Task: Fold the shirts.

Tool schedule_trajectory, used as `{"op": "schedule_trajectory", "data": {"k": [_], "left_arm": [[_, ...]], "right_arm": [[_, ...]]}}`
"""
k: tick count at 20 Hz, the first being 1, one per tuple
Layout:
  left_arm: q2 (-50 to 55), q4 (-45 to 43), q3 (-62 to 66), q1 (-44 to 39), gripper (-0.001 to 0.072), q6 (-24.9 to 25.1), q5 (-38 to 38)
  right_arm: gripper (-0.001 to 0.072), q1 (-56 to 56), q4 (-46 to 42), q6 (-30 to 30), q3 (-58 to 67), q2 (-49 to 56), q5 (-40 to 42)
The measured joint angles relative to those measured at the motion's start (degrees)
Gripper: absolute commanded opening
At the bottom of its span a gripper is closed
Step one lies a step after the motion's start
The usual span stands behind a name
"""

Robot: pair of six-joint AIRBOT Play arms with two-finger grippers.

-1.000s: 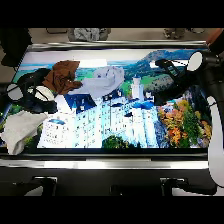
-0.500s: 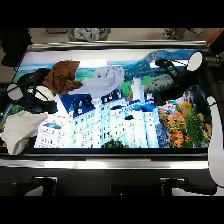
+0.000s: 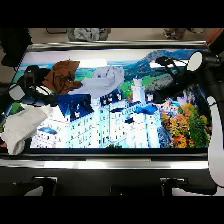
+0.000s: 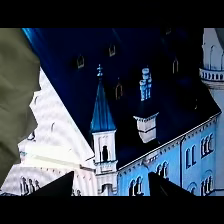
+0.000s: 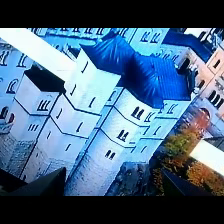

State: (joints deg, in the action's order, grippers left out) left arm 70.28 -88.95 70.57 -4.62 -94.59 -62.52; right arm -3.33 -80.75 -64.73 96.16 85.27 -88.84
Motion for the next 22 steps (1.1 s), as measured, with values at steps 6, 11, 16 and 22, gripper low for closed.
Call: {"op": "schedule_trajectory", "data": {"k": [6, 11, 16, 22], "left_arm": [[3.39, 2.14, 0.90, -0.26, 0.0716, -1.46, 15.65], [21.35, 6.73, 22.64, 1.16, 0.0716, 2.23, 14.21], [44.96, 26.05, 47.71, 4.55, 0.0715, 6.27, 1.40], [52.35, 48.11, 44.35, 6.86, 0.0716, 16.20, -0.37]], "right_arm": [[0.0702, 0.00, -1.90, 0.00, 0.02, 0.09, 6.84], [0.0701, 0.00, -2.40, 0.00, 0.02, 1.36, 11.85], [0.0701, -0.02, 0.07, 0.00, 0.00, 4.42, 11.43], [0.0701, -0.04, 2.23, 0.02, -0.11, 6.99, 8.87]]}}
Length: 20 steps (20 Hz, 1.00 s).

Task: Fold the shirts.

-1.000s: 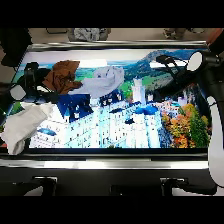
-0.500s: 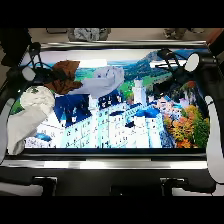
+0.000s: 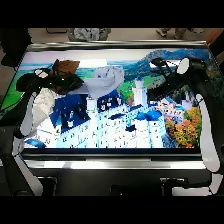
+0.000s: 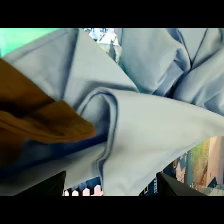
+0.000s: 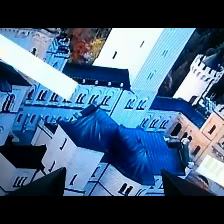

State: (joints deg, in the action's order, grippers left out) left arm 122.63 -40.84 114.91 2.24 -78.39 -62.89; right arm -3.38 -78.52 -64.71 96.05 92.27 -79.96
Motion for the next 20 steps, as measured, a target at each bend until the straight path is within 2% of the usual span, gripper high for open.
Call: {"op": "schedule_trajectory", "data": {"k": [7, 8, 9, 11, 14, 15, 16, 17, 19, 20], "left_arm": [[2.38, 5.03, -1.07, -3.85, 0.0714, 4.35, 2.75], [2.58, 5.38, -1.09, -4.22, 0.0702, 4.52, 3.41], [2.75, 5.53, -1.09, -4.44, 0.0646, 4.70, 4.31], [3.21, 5.57, -1.16, -4.68, 0.0584, 4.87, 5.79], [3.72, 5.88, -1.18, -5.07, 0.0566, 4.81, 7.78], [3.91, 5.88, -1.18, -5.18, 0.0367, 4.33, 8.31], [4.04, 5.88, -1.16, -5.20, 0.0232, 4.02, 8.90], [4.22, 5.90, -1.18, -5.29, 0.0228, 3.78, 9.22], [4.50, 5.90, -1.18, -5.33, 0.0031, 2.95, 9.75], [4.55, 5.90, -1.18, -5.40, 0.0031, 2.95, 10.01]], "right_arm": [[0.0700, 0.00, 0.46, 0.00, 0.00, 0.52, -1.07], [0.0699, 0.00, 0.50, 0.00, 0.00, 0.52, -1.16], [0.0697, 0.00, 0.55, 0.00, 0.00, 0.59, -1.42], [0.0695, 0.00, 0.87, 0.00, 0.00, 0.59, -1.70], [0.0695, 0.00, 1.27, 0.00, 0.00, 0.59, -2.01], [0.0691, 0.00, 1.36, 0.00, 0.00, 0.59, -2.01], [0.0691, 0.00, 1.38, 0.00, 0.00, 0.59, -2.08], [0.0691, 0.00, 1.44, 0.00, 0.00, 0.59, -2.12], [0.0690, 0.00, 1.55, 0.00, 0.00, 0.59, -2.16], [0.0690, -0.02, 1.55, 0.00, 0.00, 0.59, -2.16]]}}
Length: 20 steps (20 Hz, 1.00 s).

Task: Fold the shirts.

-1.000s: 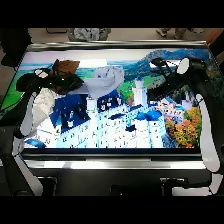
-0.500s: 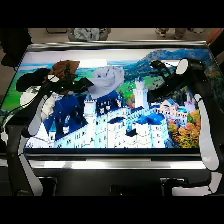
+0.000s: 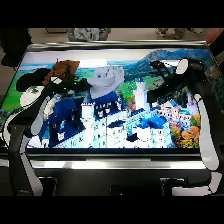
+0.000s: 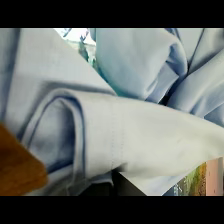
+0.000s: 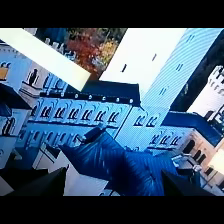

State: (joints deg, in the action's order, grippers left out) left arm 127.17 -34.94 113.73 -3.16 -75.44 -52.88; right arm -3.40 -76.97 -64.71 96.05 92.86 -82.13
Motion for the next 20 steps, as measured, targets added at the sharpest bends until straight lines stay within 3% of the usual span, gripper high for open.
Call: {"op": "schedule_trajectory", "data": {"k": [4, 8, 13, 20], "left_arm": [[-0.17, 0.02, 0.13, -0.02, 0.0029, -0.17, 0.26], [-5.03, 0.00, 1.16, 0.20, 0.0029, 4.37, -1.49], [-21.40, 0.00, 1.55, -0.52, 0.0029, 11.80, -4.04], [-46.25, 0.15, 1.44, -9.03, 0.0029, 16.13, -5.22]], "right_arm": [[0.0692, -0.02, 0.02, 0.00, 0.00, 0.00, -0.02], [0.0655, -0.04, -0.04, 1.33, 0.00, -0.02, 0.24], [0.0666, -0.04, -1.36, 4.37, 0.76, -3.54, 2.29], [0.0666, 0.04, -9.03, 5.38, 1.18, -23.39, 12.09]]}}
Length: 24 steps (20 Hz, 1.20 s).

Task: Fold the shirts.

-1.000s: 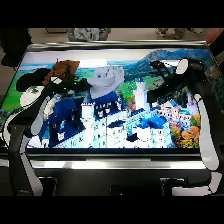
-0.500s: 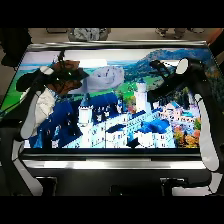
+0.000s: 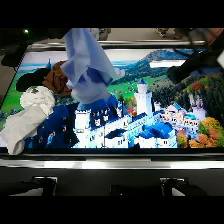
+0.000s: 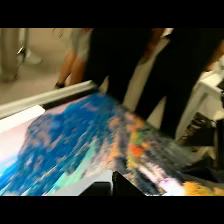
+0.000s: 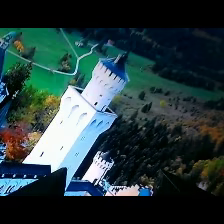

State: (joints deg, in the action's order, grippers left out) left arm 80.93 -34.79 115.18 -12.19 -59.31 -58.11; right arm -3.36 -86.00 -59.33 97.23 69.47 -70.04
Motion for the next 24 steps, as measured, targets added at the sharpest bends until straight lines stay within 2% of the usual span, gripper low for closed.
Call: {"op": "schedule_trajectory", "data": {"k": [3, 6, 10, 13, 14, 16, 18, 20, 22, 24], "left_arm": [[-3.89, -1.27, -1.16, -5.51, 0.0030, 0.35, -0.20], [-4.74, -4.00, -3.74, -9.81, 0.0030, -1.44, -0.37], [-4.92, -5.55, -12.52, -15.30, 0.0030, -3.65, -0.20], [-3.32, -5.86, -23.82, -22.16, 0.0031, -4.83, 0.02], [-2.34, -5.70, -27.54, -24.98, 0.0061, -5.25, 0.46], [0.66, -4.20, -33.99, -31.17, 0.0716, -6.29, 1.99], [3.89, -2.08, -36.83, -35.80, 0.0708, -8.04, 1.97], [5.70, -1.92, -36.04, -36.33, 0.0707, -9.35, -0.02], [6.12, -4.22, -32.33, -32.30, 0.0707, -10.34, -4.22], [5.86, -8.90, -27.74, -24.35, 0.0703, -11.93, -8.11]], "right_arm": [[0.0666, 0.02, -1.79, 0.00, 0.02, -7.91, 1.57], [0.0666, 0.00, -2.56, 0.02, 0.04, -13.33, -0.15], [0.0667, 0.00, -3.23, 0.02, -0.09, -15.78, -5.09], [0.0667, 0.00, -4.15, 0.02, -0.17, -14.88, -7.39], [0.0667, 0.00, -4.52, 0.02, -0.20, -14.27, -7.69], [0.0667, 0.00, -5.22, 0.02, -0.17, -12.76, -8.04], [0.0667, 0.00, -5.62, 0.00, -0.20, -11.06, -8.02], [0.0667, 0.00, -6.05, 0.00, -0.20, -9.44, -8.07], [0.0667, 0.00, -6.40, 0.00, -0.20, -7.82, -9.01], [0.0684, 0.00, -6.51, -0.55, -0.22, -6.03, -10.91]]}}
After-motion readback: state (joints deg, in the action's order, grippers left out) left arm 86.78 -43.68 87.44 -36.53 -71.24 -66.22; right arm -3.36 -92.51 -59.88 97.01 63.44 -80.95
